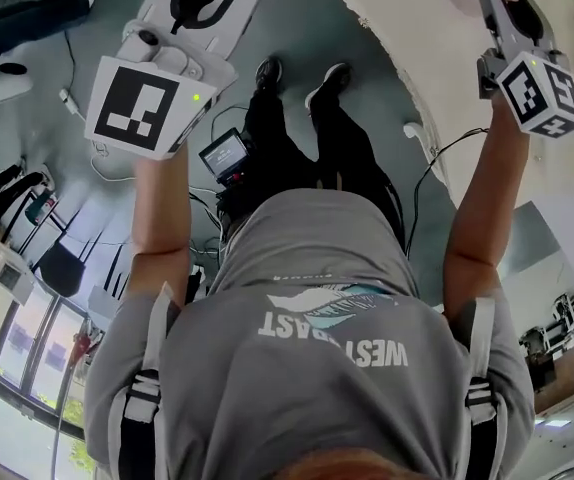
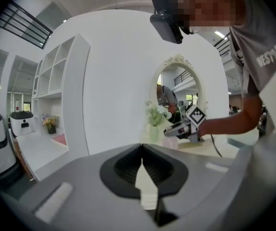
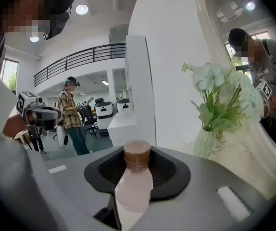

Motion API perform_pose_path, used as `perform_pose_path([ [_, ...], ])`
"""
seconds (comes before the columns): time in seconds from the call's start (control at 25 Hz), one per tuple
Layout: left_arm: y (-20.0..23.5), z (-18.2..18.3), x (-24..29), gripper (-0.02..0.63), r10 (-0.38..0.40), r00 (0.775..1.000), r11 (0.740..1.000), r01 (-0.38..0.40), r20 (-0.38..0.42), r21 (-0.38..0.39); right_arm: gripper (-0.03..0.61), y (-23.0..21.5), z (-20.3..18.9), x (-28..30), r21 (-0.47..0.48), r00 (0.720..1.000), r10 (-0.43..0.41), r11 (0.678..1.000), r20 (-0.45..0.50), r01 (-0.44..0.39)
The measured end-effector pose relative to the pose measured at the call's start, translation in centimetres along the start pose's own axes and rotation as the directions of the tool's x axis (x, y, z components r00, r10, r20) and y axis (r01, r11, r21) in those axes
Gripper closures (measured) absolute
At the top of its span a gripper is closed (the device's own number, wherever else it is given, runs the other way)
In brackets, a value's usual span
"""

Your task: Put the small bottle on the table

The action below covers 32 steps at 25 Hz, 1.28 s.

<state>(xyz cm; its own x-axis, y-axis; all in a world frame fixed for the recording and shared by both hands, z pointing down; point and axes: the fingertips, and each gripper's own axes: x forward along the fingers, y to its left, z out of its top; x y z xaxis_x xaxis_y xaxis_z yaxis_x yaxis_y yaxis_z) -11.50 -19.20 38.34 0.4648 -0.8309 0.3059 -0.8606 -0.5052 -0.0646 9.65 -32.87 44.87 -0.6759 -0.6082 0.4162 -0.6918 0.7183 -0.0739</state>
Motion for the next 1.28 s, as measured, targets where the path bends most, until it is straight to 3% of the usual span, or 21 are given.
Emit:
perform_pose_path([
  [0.2, 1.6, -5.7, 2.6, 0.611, -0.004, 1.000, 0.999, 0.003, -0.025, -0.046, 0.443, -0.7, -5.8, 5.7, 0.019, 0.998, 0.021, 1.000, -0.058, -0.020],
  [0.6, 4.0, -10.0, 1.3, 0.611, -0.012, 0.999, 0.997, 0.009, -0.034, -0.074, 0.443, 1.9, -9.4, 11.4, 0.035, 0.996, 0.033, 0.999, -0.088, -0.030],
  [1.28, 3.7, -12.7, 3.9, 0.611, -0.048, 0.997, 0.995, 0.042, -0.054, -0.096, 0.442, -0.7, -12.6, 14.4, 0.056, 0.993, -0.008, 0.998, -0.116, 0.015],
])
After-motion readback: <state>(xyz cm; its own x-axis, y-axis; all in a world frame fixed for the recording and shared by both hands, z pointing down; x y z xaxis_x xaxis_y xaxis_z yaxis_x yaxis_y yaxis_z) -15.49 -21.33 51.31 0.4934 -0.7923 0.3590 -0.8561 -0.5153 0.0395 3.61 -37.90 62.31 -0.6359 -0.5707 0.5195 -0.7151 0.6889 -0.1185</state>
